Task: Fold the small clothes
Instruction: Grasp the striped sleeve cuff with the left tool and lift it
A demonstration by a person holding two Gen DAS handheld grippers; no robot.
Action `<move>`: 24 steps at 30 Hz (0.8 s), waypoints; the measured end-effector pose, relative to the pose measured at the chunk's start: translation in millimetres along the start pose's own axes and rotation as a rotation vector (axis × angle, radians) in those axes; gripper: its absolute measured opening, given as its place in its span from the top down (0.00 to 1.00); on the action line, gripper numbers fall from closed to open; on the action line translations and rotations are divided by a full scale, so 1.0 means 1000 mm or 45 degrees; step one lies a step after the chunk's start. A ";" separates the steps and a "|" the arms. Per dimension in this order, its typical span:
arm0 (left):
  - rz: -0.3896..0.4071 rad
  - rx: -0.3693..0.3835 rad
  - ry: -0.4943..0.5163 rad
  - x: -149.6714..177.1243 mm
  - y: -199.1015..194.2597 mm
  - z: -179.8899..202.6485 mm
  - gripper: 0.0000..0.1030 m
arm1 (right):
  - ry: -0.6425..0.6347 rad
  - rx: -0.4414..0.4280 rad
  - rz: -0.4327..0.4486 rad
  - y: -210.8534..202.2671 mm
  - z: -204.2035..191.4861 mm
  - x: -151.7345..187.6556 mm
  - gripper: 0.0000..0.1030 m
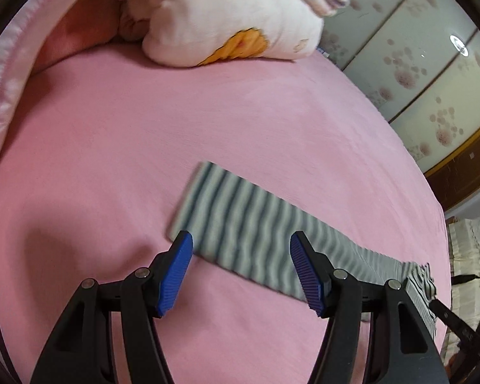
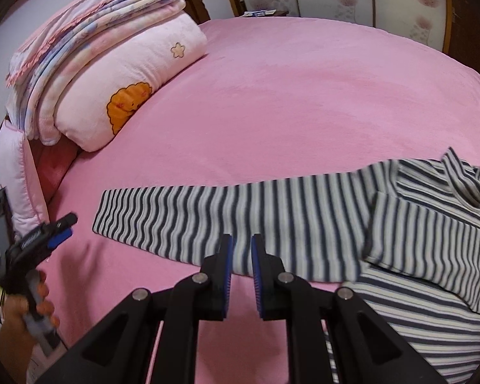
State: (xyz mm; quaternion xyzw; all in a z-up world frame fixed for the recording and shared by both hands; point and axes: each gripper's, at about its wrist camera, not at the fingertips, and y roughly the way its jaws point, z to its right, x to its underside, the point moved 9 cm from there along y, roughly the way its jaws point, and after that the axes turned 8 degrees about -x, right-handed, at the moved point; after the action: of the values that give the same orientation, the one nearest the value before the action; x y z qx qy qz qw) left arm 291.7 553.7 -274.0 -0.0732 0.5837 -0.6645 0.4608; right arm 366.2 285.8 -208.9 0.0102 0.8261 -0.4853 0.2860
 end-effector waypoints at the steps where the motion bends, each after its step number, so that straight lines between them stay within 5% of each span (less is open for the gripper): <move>1: -0.029 -0.007 -0.008 -0.003 0.012 -0.009 0.40 | 0.000 -0.004 -0.006 0.003 -0.002 0.000 0.88; 9: -0.177 0.054 -0.021 0.001 0.069 -0.033 0.49 | 0.013 -0.005 -0.070 0.030 -0.014 0.009 0.88; 15: -0.184 0.069 -0.064 0.006 0.092 -0.039 0.49 | -0.002 0.020 -0.079 0.038 -0.018 0.009 0.88; 24: -0.244 0.061 0.065 0.009 0.099 -0.028 0.53 | 0.052 0.021 -0.084 0.071 -0.026 -0.002 0.88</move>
State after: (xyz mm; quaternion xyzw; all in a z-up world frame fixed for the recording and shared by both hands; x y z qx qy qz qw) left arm 321.0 578.1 -370.1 -0.1006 0.5695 -0.7210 0.3817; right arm 377.0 344.5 -254.9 -0.0050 0.8277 -0.5009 0.2528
